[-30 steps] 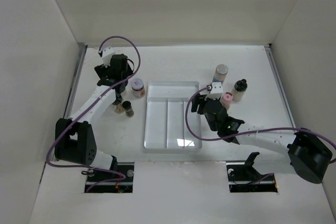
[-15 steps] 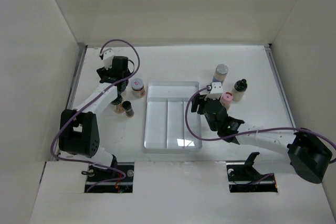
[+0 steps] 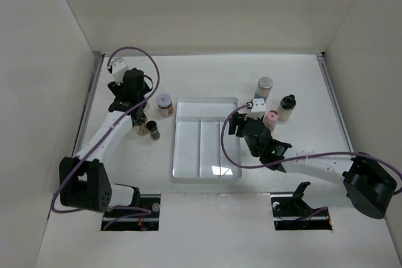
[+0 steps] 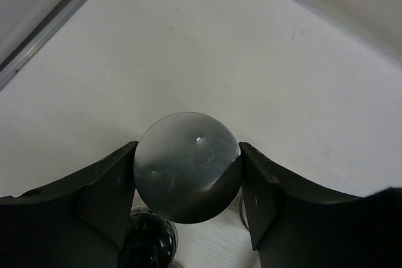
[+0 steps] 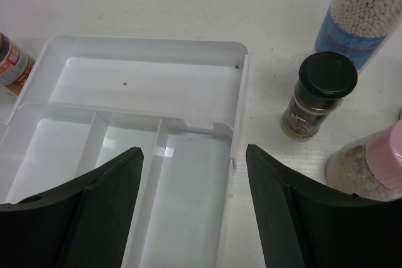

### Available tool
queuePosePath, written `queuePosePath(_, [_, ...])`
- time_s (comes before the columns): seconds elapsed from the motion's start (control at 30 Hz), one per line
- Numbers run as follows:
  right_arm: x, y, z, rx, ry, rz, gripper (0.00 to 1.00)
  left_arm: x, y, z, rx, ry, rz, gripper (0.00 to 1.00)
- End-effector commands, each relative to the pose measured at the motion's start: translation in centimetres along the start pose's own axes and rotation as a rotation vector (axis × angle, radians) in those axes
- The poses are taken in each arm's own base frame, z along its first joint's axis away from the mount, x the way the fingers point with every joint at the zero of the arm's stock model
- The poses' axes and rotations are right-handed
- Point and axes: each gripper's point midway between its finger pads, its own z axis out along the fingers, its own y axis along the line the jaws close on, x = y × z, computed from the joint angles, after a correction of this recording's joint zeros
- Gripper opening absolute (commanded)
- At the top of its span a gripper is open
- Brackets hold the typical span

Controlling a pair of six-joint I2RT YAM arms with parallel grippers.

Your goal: Organize the condiment bottles

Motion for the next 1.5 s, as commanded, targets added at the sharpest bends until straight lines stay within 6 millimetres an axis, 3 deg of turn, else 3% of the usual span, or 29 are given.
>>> queuePosePath(0.0, [-2.8, 0.7, -0.2, -0.025, -0.079, 0.066, 0.73, -9.4, -2.5, -4.9, 0.139, -0.259, -0.175, 0.46])
queuePosePath(0.1, [-3.0, 0.4, -0.2, -0.020, -0.088, 0.067, 0.73, -10.7, -4.5, -7.7, 0.226, -0.297, -0.179, 0.46])
queuePosePath(0.2, [-3.2, 0.3, -0.4, -0.020, -0.095, 0.079, 0.73, -9.7, -7.6, -9.9, 0.323, -0.284, -0.145, 0.46])
queuePosePath(0.43, [-3.5, -0.7, -0.5, 0.002, -0.114, 0.098, 0.73, -2.6, -15.1, -12.8, 0.509, -0.193, -0.058, 0.47])
queuePosePath(0.63, [-3.5, -0.9, -0.4, 0.007, -0.117, 0.107, 0.72, 0.9, -18.1, -12.3, 0.546, -0.162, -0.018, 0.48])
queuePosePath(1.03, [-3.5, -0.7, -0.3, 0.005, -0.115, 0.098, 0.72, 5.1, -18.8, -9.2, 0.510, -0.137, 0.065, 0.49])
queuePosePath(1.2, [-3.6, -0.8, -0.4, 0.003, -0.117, 0.103, 0.72, 7.1, -18.4, -8.2, 0.477, -0.121, 0.132, 0.54])
queuePosePath(1.37, [-3.5, -0.9, -0.5, 0.005, -0.119, 0.104, 0.72, 8.0, -18.1, -8.1, 0.452, -0.122, 0.174, 0.70])
queuePosePath(1.47, [-3.7, -0.9, -0.5, 0.004, -0.121, 0.105, 0.72, 7.5, -18.3, -8.5, 0.456, -0.135, 0.172, 0.83])
